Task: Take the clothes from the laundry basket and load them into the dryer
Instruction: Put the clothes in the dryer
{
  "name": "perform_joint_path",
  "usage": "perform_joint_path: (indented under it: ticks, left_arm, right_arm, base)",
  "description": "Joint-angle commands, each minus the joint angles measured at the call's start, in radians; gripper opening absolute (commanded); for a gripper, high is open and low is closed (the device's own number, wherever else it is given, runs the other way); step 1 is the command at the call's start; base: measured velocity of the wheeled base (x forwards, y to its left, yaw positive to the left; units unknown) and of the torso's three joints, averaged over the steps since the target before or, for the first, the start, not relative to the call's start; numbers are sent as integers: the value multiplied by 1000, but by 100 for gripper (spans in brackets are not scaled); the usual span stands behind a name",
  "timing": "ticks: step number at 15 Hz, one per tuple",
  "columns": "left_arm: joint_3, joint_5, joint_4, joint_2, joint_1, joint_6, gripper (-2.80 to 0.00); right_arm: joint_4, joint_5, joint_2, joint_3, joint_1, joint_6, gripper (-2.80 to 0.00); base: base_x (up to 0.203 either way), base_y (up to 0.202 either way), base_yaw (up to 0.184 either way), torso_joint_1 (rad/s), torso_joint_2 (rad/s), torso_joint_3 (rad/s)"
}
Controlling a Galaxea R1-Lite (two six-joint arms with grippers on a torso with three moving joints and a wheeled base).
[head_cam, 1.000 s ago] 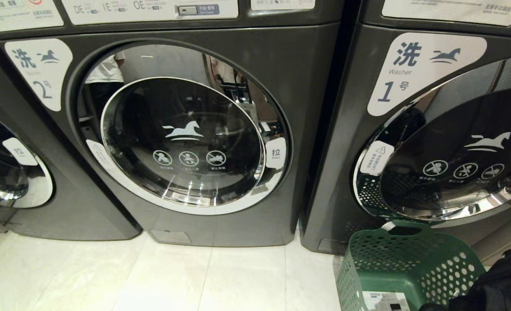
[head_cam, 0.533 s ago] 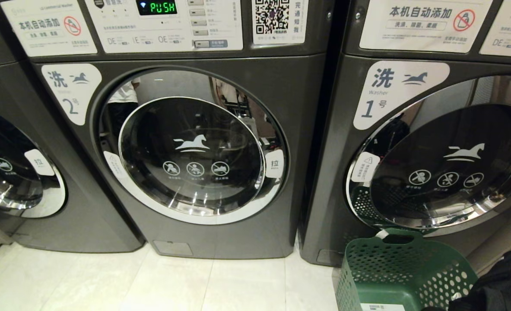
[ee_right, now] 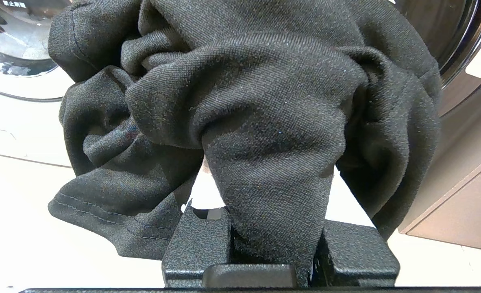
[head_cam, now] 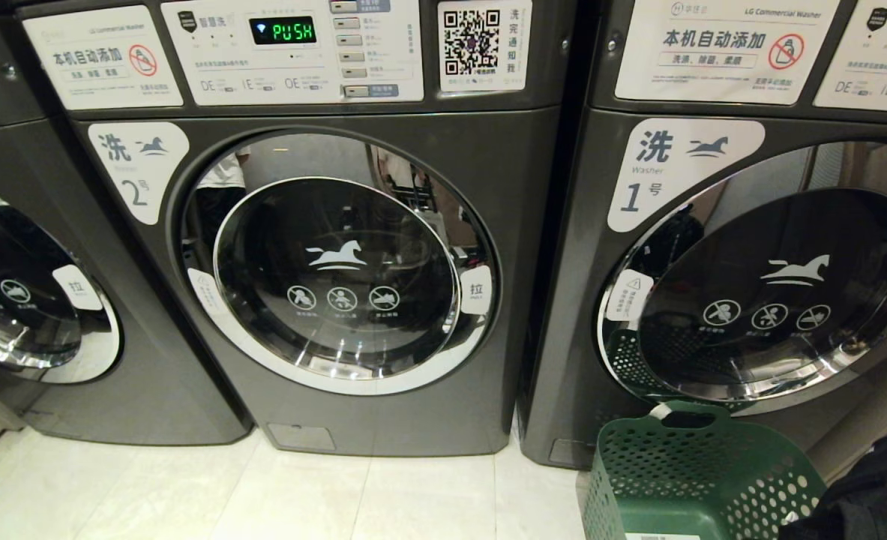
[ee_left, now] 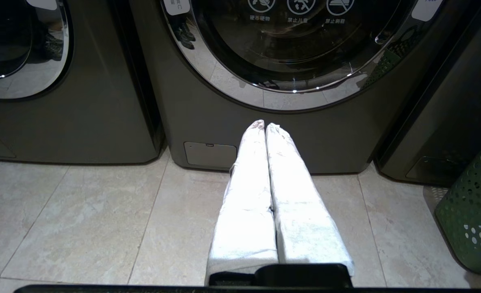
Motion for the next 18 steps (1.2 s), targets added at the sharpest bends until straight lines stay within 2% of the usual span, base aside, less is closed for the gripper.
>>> perform_joint_path:
  ticks: [1,9,12,18]
  left_arm:
    - [2,0,0,-2,0,0,-280]
    - [2,0,0,-2,0,-1,-280]
    - [2,0,0,-2,0,-1,-280]
    - [2,0,0,-2,0,-1,-280]
  right_arm:
    - [-2,0,1,18,0,-1,-280]
    - [-2,0,1,18,0,-1,-280]
    - [-2,0,1,18,0,-4,-280]
    - [-2,0,1,19,0,-2,-280]
  base:
    - [0,0,0,0,0,0]
    - [0,0,0,-2,-23,-25]
    - [0,0,0,0,-216,-357]
    - [0,0,0,52,-495,-377]
